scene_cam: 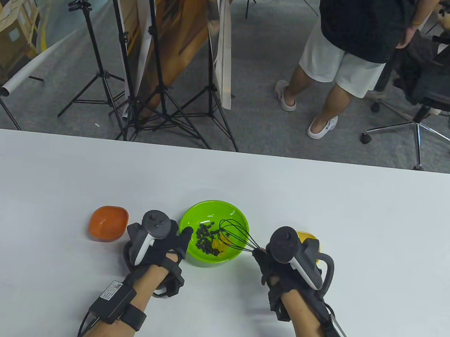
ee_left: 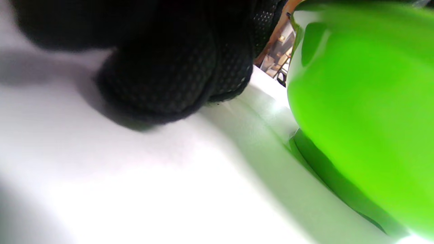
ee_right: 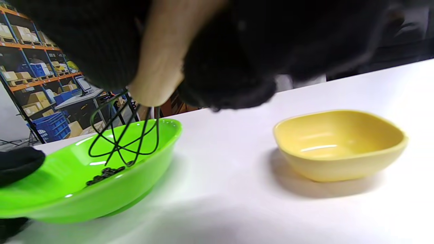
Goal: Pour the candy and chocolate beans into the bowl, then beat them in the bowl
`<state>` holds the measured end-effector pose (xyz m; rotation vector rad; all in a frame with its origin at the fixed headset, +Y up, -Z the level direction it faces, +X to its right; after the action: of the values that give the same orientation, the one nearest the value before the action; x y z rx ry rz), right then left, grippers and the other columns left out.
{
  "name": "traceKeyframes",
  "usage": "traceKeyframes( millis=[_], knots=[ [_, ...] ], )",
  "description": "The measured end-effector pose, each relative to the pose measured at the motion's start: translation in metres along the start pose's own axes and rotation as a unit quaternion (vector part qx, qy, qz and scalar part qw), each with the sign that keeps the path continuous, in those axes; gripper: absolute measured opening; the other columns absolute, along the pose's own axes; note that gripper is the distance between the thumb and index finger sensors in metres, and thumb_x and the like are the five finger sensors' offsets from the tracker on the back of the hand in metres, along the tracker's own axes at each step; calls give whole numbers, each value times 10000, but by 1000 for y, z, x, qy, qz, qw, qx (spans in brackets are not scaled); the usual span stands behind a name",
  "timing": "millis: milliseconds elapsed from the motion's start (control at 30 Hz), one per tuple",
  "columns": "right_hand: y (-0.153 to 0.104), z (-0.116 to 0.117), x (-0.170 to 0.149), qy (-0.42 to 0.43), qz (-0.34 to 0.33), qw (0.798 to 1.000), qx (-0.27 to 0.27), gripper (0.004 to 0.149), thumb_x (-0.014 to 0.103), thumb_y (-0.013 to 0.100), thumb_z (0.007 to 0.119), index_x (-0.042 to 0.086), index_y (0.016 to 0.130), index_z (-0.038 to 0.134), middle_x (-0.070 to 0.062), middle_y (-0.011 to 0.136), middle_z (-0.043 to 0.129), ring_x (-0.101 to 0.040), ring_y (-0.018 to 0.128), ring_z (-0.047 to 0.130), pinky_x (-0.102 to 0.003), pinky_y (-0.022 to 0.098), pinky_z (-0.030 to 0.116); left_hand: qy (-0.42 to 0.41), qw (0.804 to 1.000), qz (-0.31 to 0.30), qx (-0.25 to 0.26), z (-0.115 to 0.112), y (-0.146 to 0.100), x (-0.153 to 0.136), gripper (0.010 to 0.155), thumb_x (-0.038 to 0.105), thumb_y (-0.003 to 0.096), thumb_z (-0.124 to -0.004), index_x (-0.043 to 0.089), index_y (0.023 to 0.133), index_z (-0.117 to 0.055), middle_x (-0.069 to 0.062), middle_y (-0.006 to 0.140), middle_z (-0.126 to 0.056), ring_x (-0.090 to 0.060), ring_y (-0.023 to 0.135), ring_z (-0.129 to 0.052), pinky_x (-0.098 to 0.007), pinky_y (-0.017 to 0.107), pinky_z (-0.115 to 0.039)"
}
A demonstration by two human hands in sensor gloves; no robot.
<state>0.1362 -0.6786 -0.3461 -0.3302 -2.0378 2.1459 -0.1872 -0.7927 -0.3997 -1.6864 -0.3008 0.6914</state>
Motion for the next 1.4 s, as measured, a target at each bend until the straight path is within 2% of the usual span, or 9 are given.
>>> traceKeyframes(
  millis=[67, 167, 367, 567, 767, 867, 1033, 1233, 1400],
  knots=[
    [2, 2, 2, 20, -2, 1000, 18, 525, 528, 441, 859, 123, 764, 942, -132, 412, 1029, -260, 58, 942, -372, -46, 848, -16, 1000, -6, 5, -2, 2, 0, 642, 637, 421, -679, 156, 836, -775, -12, 488, -1047, -234, 168, -1066, -255, 77, -894],
    [4, 4, 10, -26, -1, 999, 19, 524, 528, 440, 863, 122, 762, 944, -132, 410, 1030, -260, 58, 942, -373, -45, 848, -30, 1000, -1, -3, -4, 4, 0, 542, 595, 442, -658, 183, 756, -817, 35, 420, -1040, -233, 171, -1068, -263, 80, -896],
    [11, 7, 22, -66, 23, 998, 4, 526, 532, 443, 860, 122, 762, 942, -127, 408, 1027, -253, 58, 940, -372, -39, 849, -60, 998, 1, -32, -6, 9, -5, 468, 570, 459, -657, 199, 682, -834, 72, 358, -1026, -217, 183, -1071, -269, 91, -904],
    [23, 25, 35, -50, 31, 998, -14, 554, 544, 446, 824, 100, 760, 929, -110, 397, 1021, -229, 45, 937, -361, -45, 851, -77, 996, 1, -50, -6, 11, -8, 456, 563, 466, -663, 195, 681, -826, 76, 366, -1021, -217, 198, -1071, -278, 110, -909],
    [22, 44, 54, -11, -6, 1000, 16, 550, 548, 446, 816, 110, 758, 931, -105, 385, 1022, -221, 34, 937, -358, -54, 852, -101, 993, 8, -67, -7, 14, -14, 459, 568, 485, -641, 207, 717, -802, 86, 417, -1012, -200, 246, -1075, -273, 155, -919],
    [14, 40, 61, -25, -25, 999, 25, 540, 546, 450, 821, 116, 757, 936, -107, 381, 1025, -225, 32, 938, -361, -54, 852, -104, 992, 8, -70, -6, 13, -13, 461, 567, 486, -635, 206, 721, -799, 87, 421, -1011, -198, 249, -1075, -274, 159, -920],
    [8, 23, 56, -47, -22, 998, 47, 531, 548, 447, 857, 115, 739, 954, -114, 376, 1033, -241, 33, 939, -371, -45, 850, -108, 992, 11, -65, -5, 13, -14, 462, 568, 482, -637, 208, 723, -799, 85, 431, -1012, -193, 260, -1080, -277, 170, -925],
    [8, 7, 39, -104, 26, 994, -4, 534, 542, 443, 867, 106, 739, 955, -118, 376, 1030, -245, 37, 934, -375, -40, 846, -111, 991, 14, -71, -5, 14, -14, 454, 567, 479, -665, 202, 710, -803, 86, 411, -1011, -193, 255, -1077, -286, 167, -924],
    [19, 20, 33, -78, 39, 996, -10, 560, 554, 449, 825, 90, 743, 937, -100, 374, 1021, -217, 33, 934, -359, -44, 852, -107, 991, 7, -78, -6, 14, -13, 450, 566, 478, -664, 201, 705, -800, 98, 406, -1006, -185, 253, -1079, -283, 168, -928]
  ],
)
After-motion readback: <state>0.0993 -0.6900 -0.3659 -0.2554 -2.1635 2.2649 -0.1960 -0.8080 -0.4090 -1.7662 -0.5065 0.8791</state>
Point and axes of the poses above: the tracker on the back of each hand, its own x axis roughly to the thumb side, its own y axis roughly from the wrist to the fingertips, z = x × y, the point moved 2 cm from there along y, roughly from the wrist to the fingertips
